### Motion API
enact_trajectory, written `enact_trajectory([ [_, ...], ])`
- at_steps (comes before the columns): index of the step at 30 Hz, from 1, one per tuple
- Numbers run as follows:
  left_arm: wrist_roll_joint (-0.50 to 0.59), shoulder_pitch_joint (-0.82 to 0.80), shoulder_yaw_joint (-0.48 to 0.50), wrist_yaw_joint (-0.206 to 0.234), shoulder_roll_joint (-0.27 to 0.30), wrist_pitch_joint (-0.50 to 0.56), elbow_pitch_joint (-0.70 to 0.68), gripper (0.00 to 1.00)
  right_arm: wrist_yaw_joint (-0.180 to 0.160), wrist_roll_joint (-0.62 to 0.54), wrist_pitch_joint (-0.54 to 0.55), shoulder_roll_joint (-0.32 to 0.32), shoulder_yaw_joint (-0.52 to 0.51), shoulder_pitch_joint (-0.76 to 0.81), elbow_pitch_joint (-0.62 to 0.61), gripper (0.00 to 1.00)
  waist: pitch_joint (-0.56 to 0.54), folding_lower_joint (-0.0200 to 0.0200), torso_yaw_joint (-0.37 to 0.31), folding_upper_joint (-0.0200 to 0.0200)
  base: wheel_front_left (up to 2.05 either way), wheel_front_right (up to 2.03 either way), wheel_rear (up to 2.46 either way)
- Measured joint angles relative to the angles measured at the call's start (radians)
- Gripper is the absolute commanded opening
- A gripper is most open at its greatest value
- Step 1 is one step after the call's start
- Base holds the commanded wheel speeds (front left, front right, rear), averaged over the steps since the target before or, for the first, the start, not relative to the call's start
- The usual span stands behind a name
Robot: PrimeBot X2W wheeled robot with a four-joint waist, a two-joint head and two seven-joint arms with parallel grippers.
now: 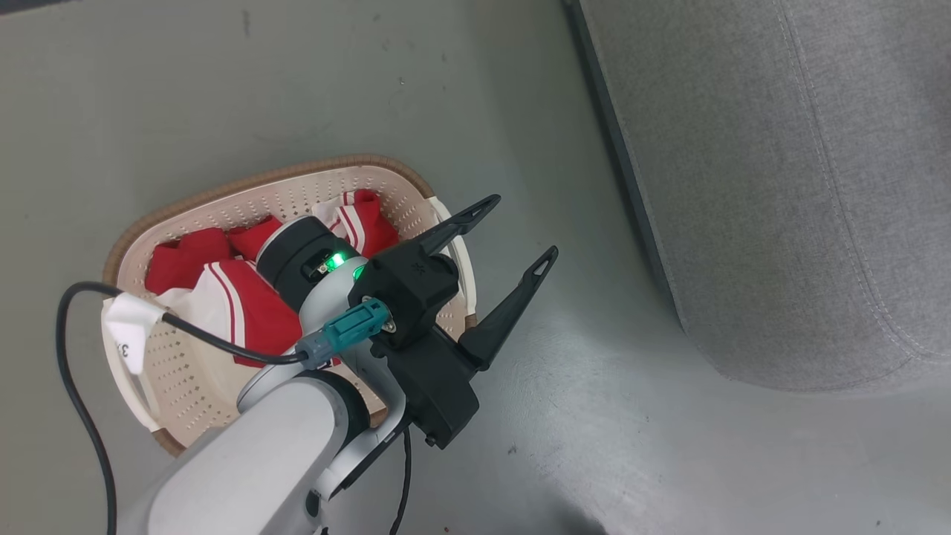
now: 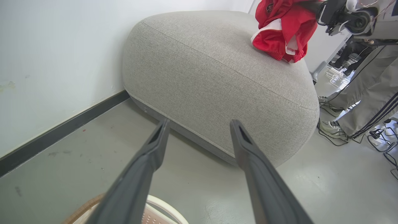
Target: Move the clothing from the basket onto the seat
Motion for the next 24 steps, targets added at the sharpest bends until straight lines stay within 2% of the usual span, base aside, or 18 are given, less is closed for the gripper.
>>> enact_trajectory([
  [6, 0.000, 0.000, 0.002, 0.000, -0.004, -0.009, 0.005, 1.00, 0.001, -0.016, 0.028, 0.026, 0.036, -0.001, 0.058, 0.00, -0.002, 0.0000, 0.006, 0.0000, 0.00, 0.00, 0.00],
  [12, -0.003, 0.000, 0.003, -0.001, -0.010, -0.025, 0.022, 1.00, 0.021, -0.023, 0.072, 0.026, 0.062, -0.002, 0.121, 0.00, -0.018, -0.0001, 0.010, 0.0000, 0.00, 0.00, 0.00],
  [13, -0.003, 0.000, 0.003, -0.001, -0.010, -0.026, 0.026, 1.00, 0.025, -0.026, 0.077, 0.028, 0.065, -0.002, 0.128, 0.23, -0.022, -0.0001, 0.011, 0.0000, 0.00, 0.00, 0.00],
  [14, -0.003, 0.000, 0.003, -0.001, -0.010, -0.026, 0.026, 1.00, 0.025, -0.026, 0.077, 0.028, 0.065, -0.002, 0.128, 0.38, -0.022, -0.0001, 0.011, 0.0000, 0.00, 0.00, 0.00],
  [15, -0.003, 0.000, 0.003, -0.001, -0.010, -0.026, 0.028, 1.00, 0.026, -0.028, 0.081, 0.030, 0.069, -0.002, 0.135, 0.72, -0.025, -0.0001, 0.011, 0.0000, 0.00, 0.00, 0.00],
  [16, -0.004, 0.001, 0.004, -0.001, -0.011, -0.034, 0.037, 1.00, 0.036, -0.029, 0.090, 0.036, 0.077, -0.002, 0.146, 1.00, -0.033, -0.0002, 0.012, 0.0000, 0.00, 0.00, 0.00],
  [24, -0.016, 0.012, 0.021, -0.001, -0.008, -0.062, 0.060, 1.00, 0.050, -0.069, 0.089, 0.046, 0.116, -0.002, 0.156, 1.00, -0.075, -0.0002, 0.011, 0.0000, 0.00, 0.00, 0.00],
])
